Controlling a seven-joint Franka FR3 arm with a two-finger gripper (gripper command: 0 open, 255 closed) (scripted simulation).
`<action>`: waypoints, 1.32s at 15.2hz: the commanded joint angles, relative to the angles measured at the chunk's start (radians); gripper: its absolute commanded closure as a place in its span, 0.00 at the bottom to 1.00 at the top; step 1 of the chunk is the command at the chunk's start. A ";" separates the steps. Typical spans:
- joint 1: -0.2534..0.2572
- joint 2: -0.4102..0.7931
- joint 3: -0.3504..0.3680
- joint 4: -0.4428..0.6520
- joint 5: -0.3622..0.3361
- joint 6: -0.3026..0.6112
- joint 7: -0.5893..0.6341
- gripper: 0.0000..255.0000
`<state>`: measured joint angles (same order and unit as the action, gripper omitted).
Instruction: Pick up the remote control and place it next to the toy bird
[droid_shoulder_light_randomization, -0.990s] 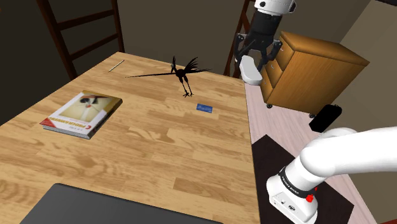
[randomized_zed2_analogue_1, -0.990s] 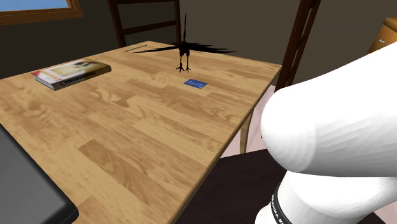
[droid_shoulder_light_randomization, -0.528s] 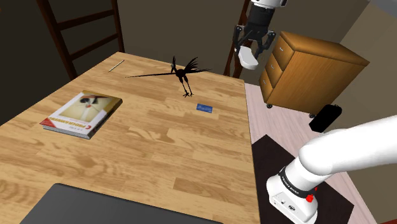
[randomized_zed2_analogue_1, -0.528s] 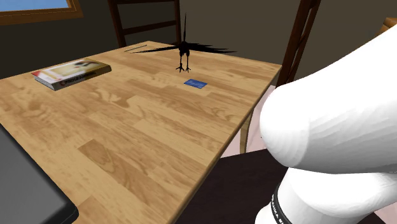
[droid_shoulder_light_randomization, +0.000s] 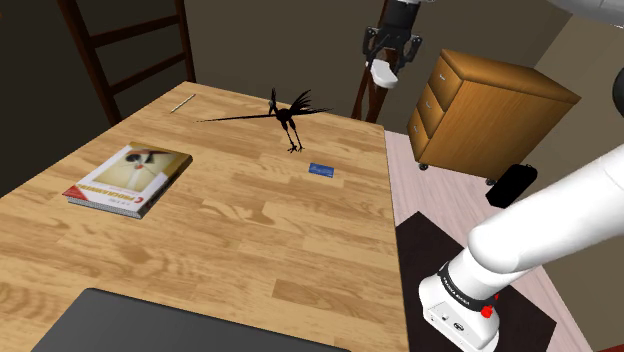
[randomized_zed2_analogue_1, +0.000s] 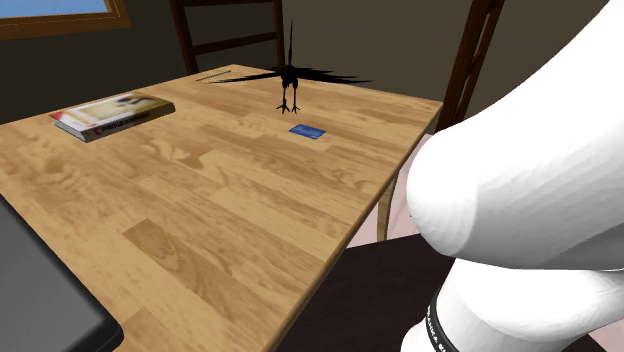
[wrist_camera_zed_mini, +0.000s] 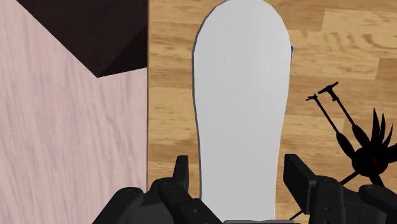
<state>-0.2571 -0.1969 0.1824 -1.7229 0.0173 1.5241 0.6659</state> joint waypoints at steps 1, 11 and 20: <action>-0.012 0.062 -0.013 0.054 -0.013 0.008 -0.024 1.00; -0.040 0.234 -0.041 0.198 -0.041 0.034 -0.079 1.00; -0.042 0.208 -0.042 0.045 -0.038 0.162 -0.079 1.00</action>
<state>-0.2985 0.0150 0.1408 -1.6614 -0.0211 1.6723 0.5873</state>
